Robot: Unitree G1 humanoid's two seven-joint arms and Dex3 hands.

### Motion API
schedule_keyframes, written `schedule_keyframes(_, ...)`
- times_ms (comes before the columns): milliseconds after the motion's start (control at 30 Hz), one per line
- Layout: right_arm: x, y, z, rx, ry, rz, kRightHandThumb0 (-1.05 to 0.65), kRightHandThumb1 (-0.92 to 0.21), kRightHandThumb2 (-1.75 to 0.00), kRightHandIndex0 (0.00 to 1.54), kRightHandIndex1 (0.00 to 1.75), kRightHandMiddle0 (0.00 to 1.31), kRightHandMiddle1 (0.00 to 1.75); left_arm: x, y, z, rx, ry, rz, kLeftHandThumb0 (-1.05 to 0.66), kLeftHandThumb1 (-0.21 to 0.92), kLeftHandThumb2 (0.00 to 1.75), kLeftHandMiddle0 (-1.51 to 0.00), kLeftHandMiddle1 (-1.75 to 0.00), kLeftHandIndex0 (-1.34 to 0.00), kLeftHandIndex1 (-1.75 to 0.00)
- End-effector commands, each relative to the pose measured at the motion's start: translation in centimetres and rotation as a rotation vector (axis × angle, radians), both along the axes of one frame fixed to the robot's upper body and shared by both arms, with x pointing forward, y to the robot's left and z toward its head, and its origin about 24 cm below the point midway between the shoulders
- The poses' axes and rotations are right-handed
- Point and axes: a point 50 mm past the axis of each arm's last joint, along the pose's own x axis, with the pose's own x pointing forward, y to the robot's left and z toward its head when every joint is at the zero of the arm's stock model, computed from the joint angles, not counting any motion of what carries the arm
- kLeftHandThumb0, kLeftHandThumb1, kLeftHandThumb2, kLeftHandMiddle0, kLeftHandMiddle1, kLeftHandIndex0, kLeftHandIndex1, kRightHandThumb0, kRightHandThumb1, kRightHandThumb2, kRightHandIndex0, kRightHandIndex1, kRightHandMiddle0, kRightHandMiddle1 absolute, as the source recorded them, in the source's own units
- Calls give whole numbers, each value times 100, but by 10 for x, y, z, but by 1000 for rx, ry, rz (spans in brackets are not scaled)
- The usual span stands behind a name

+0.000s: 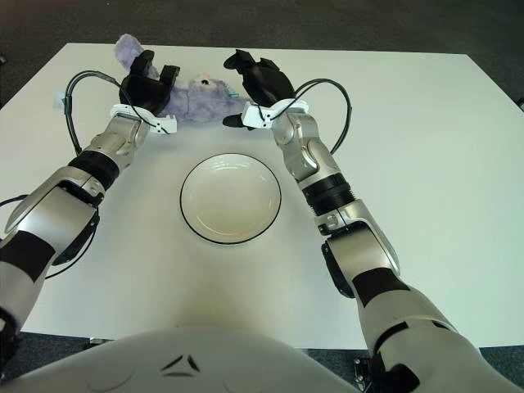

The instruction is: Put the doll into the plate.

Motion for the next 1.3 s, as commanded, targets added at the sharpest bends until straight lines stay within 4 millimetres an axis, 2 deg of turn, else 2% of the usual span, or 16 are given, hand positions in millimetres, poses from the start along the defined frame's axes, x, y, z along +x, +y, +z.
schedule_keyframes(0,4,3,10,-29,-8,0,-83,-53,-64,6,59,0,77,1,-3,-3,4,51,8,-25,12,112,0,-88,0,-88)
schedule_keyframes(133,6,3,10,-30,5,1,-83,-53,-64,3,57,0,72,2,-4,-4,6,66,11,-21,9,116,0,-105,0,-102)
schedule_keyframes(433,9,4,12,-35,51,-6,-83,-52,-65,1,48,0,64,3,-6,-5,-15,116,4,-5,4,131,0,-123,0,-123)
schedule_keyframes(667,11,5,13,-46,66,-17,-84,-53,-64,1,44,0,60,3,-8,-5,-32,130,-4,2,2,137,-2,-120,0,-128)
schedule_keyframes(800,16,10,17,-86,91,-6,-76,-45,-71,2,43,0,62,3,-11,-4,-53,141,-14,4,4,138,-8,-112,-3,-129)
schedule_keyframes(933,20,12,17,-118,106,-7,-71,-38,-79,3,50,0,62,3,-11,-4,-60,148,-16,7,6,140,-17,-113,-9,-131)
schedule_keyframes(967,21,12,17,-140,113,-4,-70,-35,-80,5,53,0,67,3,-11,-4,-62,149,-18,8,6,140,-19,-114,-11,-133)
schedule_keyframes(1233,26,18,17,-245,117,13,-68,-36,-82,1,66,0,68,3,-11,-3,-93,146,-41,10,7,142,-33,-139,-25,-146)
schedule_keyframes(1267,27,19,15,-258,115,15,-69,-36,-82,1,66,0,68,2,-11,-3,-110,149,-45,6,19,132,-41,-145,-34,-154)
